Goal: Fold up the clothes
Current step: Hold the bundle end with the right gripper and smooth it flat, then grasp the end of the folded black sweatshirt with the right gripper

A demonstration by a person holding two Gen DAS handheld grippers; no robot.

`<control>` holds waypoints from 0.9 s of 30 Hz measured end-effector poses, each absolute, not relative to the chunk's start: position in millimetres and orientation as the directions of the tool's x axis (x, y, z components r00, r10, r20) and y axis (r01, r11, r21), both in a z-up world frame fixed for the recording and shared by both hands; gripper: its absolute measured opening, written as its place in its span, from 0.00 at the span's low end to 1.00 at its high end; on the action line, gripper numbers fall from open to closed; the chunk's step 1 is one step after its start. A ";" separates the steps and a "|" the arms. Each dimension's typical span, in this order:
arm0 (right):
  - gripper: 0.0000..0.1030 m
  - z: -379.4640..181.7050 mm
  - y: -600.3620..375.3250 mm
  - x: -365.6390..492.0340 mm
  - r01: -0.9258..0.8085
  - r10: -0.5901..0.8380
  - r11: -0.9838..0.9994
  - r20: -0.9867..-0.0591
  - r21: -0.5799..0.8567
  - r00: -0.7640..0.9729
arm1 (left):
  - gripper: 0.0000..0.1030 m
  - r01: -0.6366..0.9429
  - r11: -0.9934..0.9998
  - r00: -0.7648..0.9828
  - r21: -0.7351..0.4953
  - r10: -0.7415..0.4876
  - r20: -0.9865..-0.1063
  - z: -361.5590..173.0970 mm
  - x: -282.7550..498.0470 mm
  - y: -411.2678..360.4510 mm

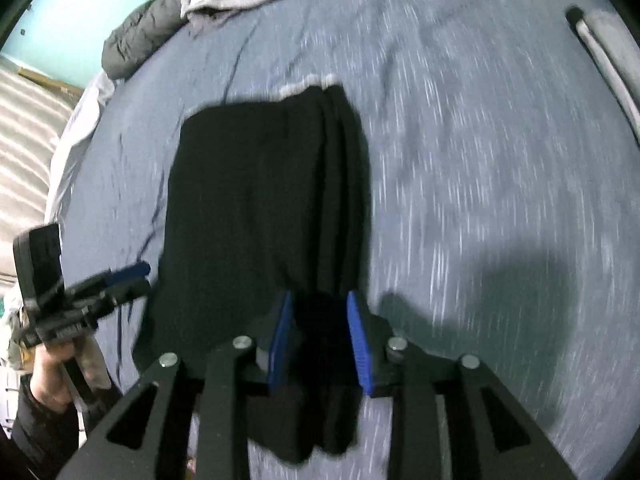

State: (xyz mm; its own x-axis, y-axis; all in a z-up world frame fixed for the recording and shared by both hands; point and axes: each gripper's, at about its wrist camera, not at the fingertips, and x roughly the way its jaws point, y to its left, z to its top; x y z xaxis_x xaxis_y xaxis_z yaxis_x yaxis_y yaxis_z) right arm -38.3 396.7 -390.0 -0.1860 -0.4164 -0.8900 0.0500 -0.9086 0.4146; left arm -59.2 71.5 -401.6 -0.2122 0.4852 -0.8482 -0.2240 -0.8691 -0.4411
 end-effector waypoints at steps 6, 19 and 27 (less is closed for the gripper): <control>0.31 -406.7 388.6 0.3 0.062 -0.375 -0.927 -0.914 0.370 -0.157 | 0.54 -0.216 -0.867 -0.207 -0.448 0.490 -0.847 -401.6 -31.2 70.6; 0.49 -387.9 402.8 12.8 -0.008 -0.395 -0.913 -0.891 0.407 -0.221 | 0.61 -0.206 -0.870 -0.194 -0.448 0.485 -0.853 -394.1 -17.3 61.6; 0.64 -426.9 389.1 6.4 -0.093 -0.486 -0.862 -0.865 0.498 -0.124 | 0.66 -0.189 -0.850 -0.159 -0.491 0.520 -0.839 -410.4 -21.7 74.0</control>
